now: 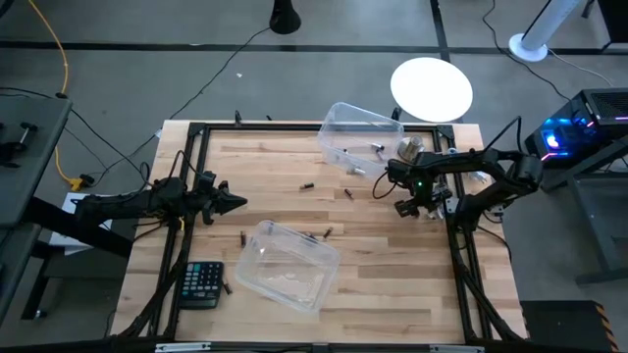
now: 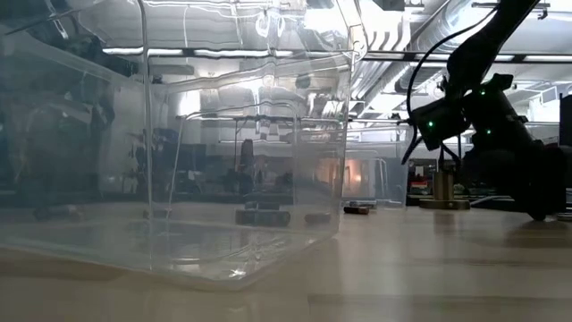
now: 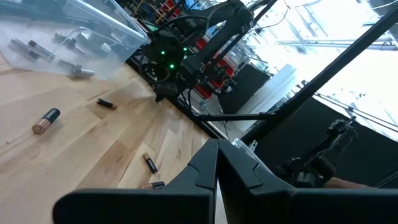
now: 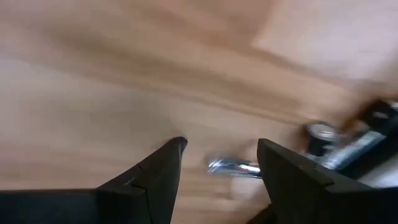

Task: Sort batteries
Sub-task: Put the silver battery into the top transparent bin

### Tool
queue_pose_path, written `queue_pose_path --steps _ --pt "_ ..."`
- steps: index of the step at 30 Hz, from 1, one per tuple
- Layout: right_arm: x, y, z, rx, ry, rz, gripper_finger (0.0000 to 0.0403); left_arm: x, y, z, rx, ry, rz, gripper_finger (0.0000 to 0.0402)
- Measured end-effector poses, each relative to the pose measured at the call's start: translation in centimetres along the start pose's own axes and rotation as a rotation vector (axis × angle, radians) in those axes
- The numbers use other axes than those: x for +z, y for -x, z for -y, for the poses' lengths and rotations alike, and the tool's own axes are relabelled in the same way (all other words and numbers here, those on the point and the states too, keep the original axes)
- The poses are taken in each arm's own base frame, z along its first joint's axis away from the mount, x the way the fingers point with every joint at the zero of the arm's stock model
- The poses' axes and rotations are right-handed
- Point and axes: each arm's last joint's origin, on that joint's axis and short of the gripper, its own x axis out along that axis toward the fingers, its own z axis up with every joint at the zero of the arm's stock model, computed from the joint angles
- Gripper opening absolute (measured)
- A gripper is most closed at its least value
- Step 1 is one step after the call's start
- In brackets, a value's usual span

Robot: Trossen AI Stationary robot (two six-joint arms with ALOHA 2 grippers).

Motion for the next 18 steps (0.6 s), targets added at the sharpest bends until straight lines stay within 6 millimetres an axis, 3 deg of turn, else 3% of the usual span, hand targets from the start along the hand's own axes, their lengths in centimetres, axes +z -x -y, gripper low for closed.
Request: queue_pose_path --steps 11,15,18 --pt "-0.3 0.6 -0.6 0.015 0.046 0.021 0.0208 0.0 0.0 0.0 0.000 0.000 0.000 0.0000" --pt "-0.9 3.1 -1.2 0.043 -0.061 0.157 0.0208 0.0 0.0 0.0 0.000 0.000 0.000 0.0000" --pt "-2.6 5.0 -0.9 0.049 -0.203 0.220 0.0208 0.0 0.0 0.0 0.000 0.000 0.000 0.0000"
